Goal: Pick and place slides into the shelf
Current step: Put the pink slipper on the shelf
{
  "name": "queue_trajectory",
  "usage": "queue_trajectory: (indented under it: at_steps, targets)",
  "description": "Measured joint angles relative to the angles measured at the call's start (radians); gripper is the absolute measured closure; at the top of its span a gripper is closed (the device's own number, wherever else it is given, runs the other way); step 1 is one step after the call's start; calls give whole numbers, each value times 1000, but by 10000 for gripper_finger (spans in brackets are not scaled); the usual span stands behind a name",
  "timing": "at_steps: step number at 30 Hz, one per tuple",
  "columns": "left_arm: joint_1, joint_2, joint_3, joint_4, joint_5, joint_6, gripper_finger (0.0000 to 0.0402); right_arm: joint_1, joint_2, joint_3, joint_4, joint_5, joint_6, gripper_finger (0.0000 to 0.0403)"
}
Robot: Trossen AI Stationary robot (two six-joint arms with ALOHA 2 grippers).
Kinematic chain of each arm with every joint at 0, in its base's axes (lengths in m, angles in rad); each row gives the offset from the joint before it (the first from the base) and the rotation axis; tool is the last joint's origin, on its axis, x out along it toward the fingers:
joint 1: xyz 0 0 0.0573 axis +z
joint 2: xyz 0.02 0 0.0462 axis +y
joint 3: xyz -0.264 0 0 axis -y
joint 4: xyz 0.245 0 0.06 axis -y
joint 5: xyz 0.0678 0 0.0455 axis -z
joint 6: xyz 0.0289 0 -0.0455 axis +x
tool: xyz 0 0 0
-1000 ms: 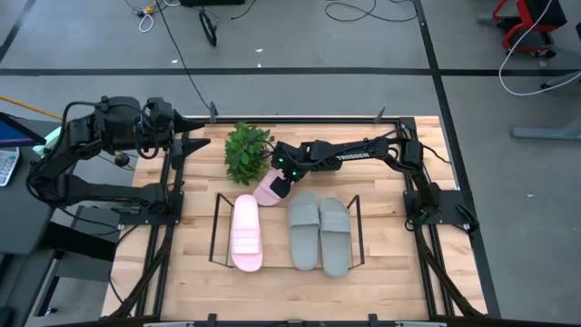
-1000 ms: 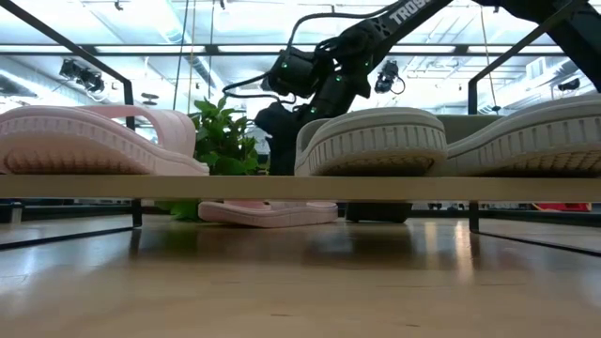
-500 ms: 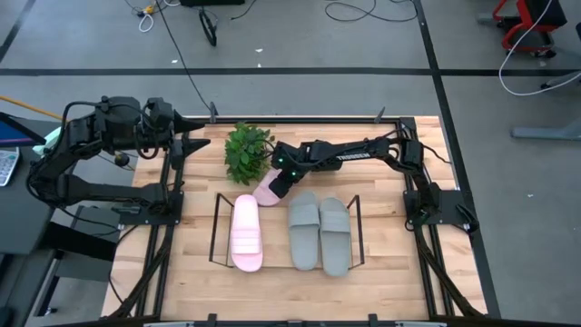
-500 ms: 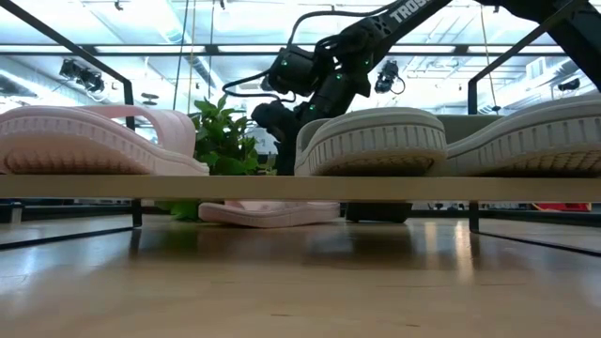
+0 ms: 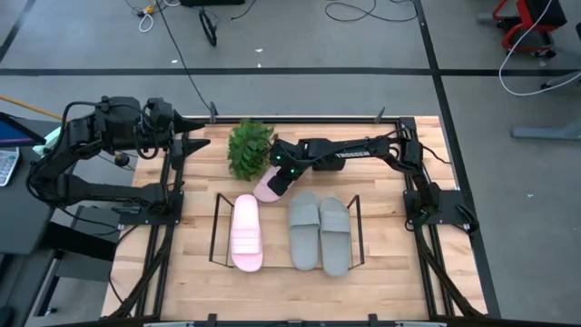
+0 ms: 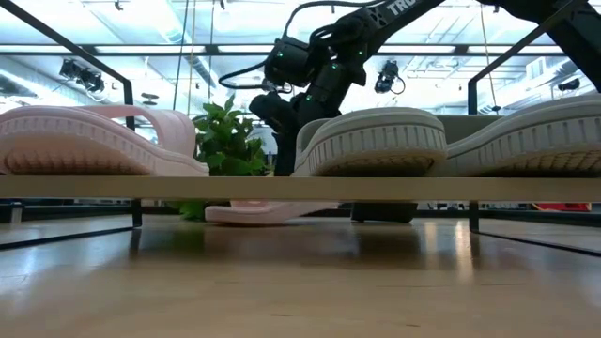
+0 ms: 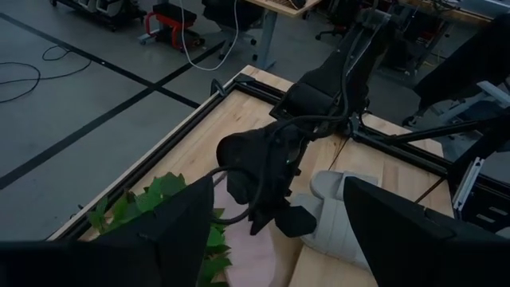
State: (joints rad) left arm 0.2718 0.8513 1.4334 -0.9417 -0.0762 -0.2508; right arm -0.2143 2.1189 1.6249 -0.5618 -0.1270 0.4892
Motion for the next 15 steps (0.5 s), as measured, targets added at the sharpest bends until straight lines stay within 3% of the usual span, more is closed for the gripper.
queue_trajectory:
  at_steps: [15]
  targets:
    - [0,0,0,0,0,0,115,2,0,2,2,-40,62,394]
